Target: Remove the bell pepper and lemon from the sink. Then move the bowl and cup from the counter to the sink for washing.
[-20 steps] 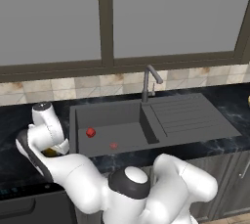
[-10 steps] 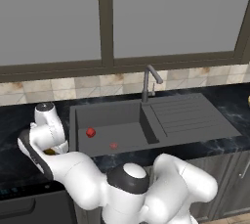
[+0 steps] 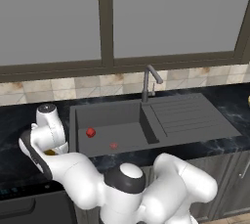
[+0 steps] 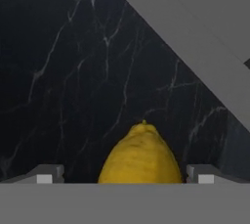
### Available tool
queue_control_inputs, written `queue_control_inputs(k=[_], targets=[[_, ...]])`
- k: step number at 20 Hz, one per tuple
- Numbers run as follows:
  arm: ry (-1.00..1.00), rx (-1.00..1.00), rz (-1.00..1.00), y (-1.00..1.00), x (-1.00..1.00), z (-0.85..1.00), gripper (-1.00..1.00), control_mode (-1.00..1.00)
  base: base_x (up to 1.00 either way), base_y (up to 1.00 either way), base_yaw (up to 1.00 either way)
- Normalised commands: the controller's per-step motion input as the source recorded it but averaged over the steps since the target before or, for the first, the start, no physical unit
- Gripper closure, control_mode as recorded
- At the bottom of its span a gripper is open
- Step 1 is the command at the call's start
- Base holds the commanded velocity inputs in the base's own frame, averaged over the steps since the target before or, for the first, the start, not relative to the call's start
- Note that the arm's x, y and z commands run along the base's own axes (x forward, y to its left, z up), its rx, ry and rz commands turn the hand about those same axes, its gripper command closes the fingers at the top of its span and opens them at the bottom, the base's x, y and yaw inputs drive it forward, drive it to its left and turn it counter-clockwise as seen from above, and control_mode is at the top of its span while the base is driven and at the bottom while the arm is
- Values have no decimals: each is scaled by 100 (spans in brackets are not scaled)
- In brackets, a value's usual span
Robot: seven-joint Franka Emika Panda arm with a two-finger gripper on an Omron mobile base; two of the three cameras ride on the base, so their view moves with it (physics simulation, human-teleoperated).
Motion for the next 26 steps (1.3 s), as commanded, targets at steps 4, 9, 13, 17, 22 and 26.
queue_control_inputs(k=[4, 9, 13, 17, 22, 26], targets=[[0, 0, 1, 0, 5, -2, -100, -100, 0, 0, 0], [0, 0, 8, 0, 6, 1, -100, -100, 0, 0, 0], [0, 0, 2, -8, 0, 19, -100, -100, 0, 0, 0], [0, 0, 0, -22, 0, 24, -100, -100, 0, 0, 0], [0, 0, 0, -32, -3, 25, -100, -100, 0, 0, 0], [-3, 0, 0, -48, -9, 16, -100, -100, 0, 0, 0]])
